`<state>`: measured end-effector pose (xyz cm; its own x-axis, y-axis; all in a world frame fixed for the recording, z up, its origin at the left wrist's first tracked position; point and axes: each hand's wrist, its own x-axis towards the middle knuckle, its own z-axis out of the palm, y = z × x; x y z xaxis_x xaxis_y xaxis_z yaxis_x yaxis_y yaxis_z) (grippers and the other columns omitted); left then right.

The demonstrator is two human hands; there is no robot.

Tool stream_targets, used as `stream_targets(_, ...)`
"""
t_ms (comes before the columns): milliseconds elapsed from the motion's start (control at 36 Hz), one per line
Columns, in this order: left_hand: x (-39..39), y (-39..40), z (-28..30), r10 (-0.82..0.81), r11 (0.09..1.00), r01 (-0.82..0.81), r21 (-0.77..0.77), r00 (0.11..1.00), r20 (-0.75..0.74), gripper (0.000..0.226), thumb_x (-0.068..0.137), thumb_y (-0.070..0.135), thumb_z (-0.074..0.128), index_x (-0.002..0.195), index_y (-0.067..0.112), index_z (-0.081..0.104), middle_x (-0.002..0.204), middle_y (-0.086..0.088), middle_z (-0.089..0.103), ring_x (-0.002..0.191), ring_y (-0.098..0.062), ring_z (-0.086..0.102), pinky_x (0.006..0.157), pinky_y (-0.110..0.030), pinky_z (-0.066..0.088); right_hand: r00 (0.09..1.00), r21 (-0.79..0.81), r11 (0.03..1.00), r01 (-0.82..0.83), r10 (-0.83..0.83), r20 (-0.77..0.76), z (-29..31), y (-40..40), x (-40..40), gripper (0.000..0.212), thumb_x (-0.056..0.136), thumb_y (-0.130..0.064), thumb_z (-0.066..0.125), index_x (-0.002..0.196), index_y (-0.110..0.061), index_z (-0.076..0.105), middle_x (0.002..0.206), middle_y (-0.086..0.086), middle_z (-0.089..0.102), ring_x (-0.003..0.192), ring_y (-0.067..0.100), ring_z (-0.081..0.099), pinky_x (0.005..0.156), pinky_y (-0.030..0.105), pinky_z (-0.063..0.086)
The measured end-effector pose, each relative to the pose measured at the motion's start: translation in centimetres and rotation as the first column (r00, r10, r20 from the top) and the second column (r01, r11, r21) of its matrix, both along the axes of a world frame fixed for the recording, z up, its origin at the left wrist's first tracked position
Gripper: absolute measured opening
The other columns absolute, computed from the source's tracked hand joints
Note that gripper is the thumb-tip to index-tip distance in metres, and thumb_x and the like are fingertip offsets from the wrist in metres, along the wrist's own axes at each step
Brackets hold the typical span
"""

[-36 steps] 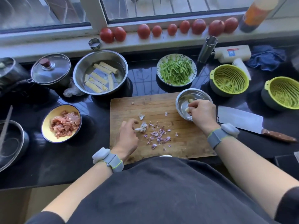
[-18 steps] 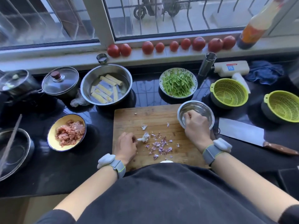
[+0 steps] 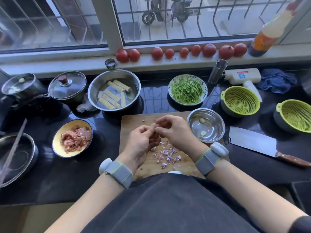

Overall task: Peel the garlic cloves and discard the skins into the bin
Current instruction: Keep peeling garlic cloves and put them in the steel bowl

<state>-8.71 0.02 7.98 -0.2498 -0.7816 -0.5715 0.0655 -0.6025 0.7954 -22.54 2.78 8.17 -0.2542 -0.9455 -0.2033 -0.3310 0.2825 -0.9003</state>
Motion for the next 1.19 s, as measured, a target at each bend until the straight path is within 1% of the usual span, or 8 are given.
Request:
stream_targets(111, -0.2, 0.4, -0.1, -0.017, 0.999, 0.018, -0.030, 1.000, 0.019, 0.022, 0.098, 0.021, 0.063, 0.089, 0.001, 0.066, 0.069, -0.011, 0.069, 0.060, -0.018, 0.066, 0.055, -0.024, 0.053, 0.973, 0.072, 0.995, 0.064, -0.078, 0.218, -0.1, 0.9, 0.1, 0.002, 0.087, -0.008, 0.076, 0.089, -0.007, 0.075, 0.070, 0.005, 0.072, 0.061, 0.015, 0.069, 0.061, 0.028, 0.057)
stream_targets(306, 0.3, 0.4, -0.3, -0.178, 0.982, 0.181, -0.056, 0.983, 0.055, 0.010, 0.091, 0.008, 0.070, 0.099, 0.003, 0.073, 0.086, -0.012, 0.076, 0.072, -0.019, 0.068, 0.063, -0.024, 0.056, 0.967, 0.123, 0.988, 0.092, -0.118, 0.226, 0.2, 1.3, -0.9, 0.007, 0.087, -0.003, 0.075, 0.094, -0.002, 0.078, 0.077, 0.012, 0.073, 0.065, 0.012, 0.065, 0.059, 0.018, 0.053)
stream_targets(417, 0.7, 0.9, -0.8, -0.224, 0.965, 0.241, -0.106, 0.963, 0.152, 0.008, 0.090, 0.004, 0.071, 0.097, 0.002, 0.074, 0.082, -0.012, 0.075, 0.070, -0.020, 0.067, 0.065, -0.027, 0.055, 0.986, 0.173, 0.982, 0.071, -0.096, 0.139, -0.5, 2.1, -1.1, 0.003, 0.085, -0.012, 0.079, 0.083, -0.012, 0.077, 0.072, 0.007, 0.075, 0.067, 0.019, 0.074, 0.066, 0.032, 0.061)
stream_targets(667, 0.7, 1.6, -1.7, -0.249, 0.855, 0.428, -0.293, 0.834, 0.493, 0.010, 0.092, 0.019, 0.070, 0.085, 0.017, 0.078, 0.065, 0.001, 0.070, 0.058, -0.014, 0.065, 0.067, -0.040, 0.057, 0.917, 0.208, 0.969, -0.131, 0.198, -0.347, -0.6, 2.8, -0.5, 0.019, 0.087, -0.026, 0.061, 0.077, -0.021, 0.076, 0.063, -0.003, 0.071, 0.064, 0.013, 0.068, 0.070, 0.033, 0.060)
stream_targets(778, 0.6, 2.4, -1.0, -0.193, 0.849, 0.373, -0.374, 0.878, 0.438, 0.011, 0.093, 0.020, 0.070, 0.102, 0.018, 0.075, 0.073, 0.002, 0.074, 0.061, -0.013, 0.068, 0.067, -0.036, 0.059, 1.000, 0.234, 0.972, -0.001, 0.008, -0.026, -0.5, 2.9, -0.5, 0.019, 0.089, -0.012, 0.061, 0.075, -0.006, 0.073, 0.067, 0.008, 0.073, 0.058, 0.022, 0.071, 0.061, 0.038, 0.063)
stream_targets(889, 1.0, 3.0, -0.5, -0.239, 0.853, 0.332, -0.403, 0.934, 0.264, 0.030, 0.086, 0.007, 0.077, 0.113, 0.018, 0.073, 0.090, 0.002, 0.078, 0.083, -0.012, 0.073, 0.078, -0.024, 0.057, 0.913, 0.309, 0.948, 0.075, -0.190, 0.361, -0.2, 3.5, -0.5, 0.018, 0.095, -0.011, 0.065, 0.082, 0.001, 0.069, 0.065, 0.013, 0.067, 0.054, 0.020, 0.062, 0.053, 0.031, 0.055)
stream_targets(1111, 1.5, 2.9, -0.8, -0.183, 0.694, 0.391, -0.605, 0.908, 0.377, 0.017, 0.086, 0.011, 0.077, 0.100, 0.019, 0.078, 0.093, 0.003, 0.072, 0.090, -0.016, 0.071, 0.079, -0.028, 0.057, 0.890, 0.299, 0.953, -0.041, -0.101, 0.445, 0.6, 4.2, -1.0, 0.016, 0.098, -0.010, 0.062, 0.088, 0.000, 0.069, 0.071, 0.013, 0.068, 0.059, 0.021, 0.061, 0.056, 0.031, 0.053)
stream_targets(1194, 1.7, 2.8, -0.6, -0.172, 0.713, 0.375, -0.593, 0.913, 0.370, 0.014, 0.089, 0.009, 0.074, 0.098, 0.018, 0.077, 0.088, 0.006, 0.074, 0.084, -0.011, 0.071, 0.077, -0.023, 0.055, 0.872, 0.264, 0.963, -0.055, -0.083, 0.483, 1.1, 4.4, -1.4, 0.011, 0.097, -0.004, 0.061, 0.097, 0.004, 0.069, 0.080, 0.016, 0.069, 0.065, 0.022, 0.063, 0.058, 0.031, 0.055)
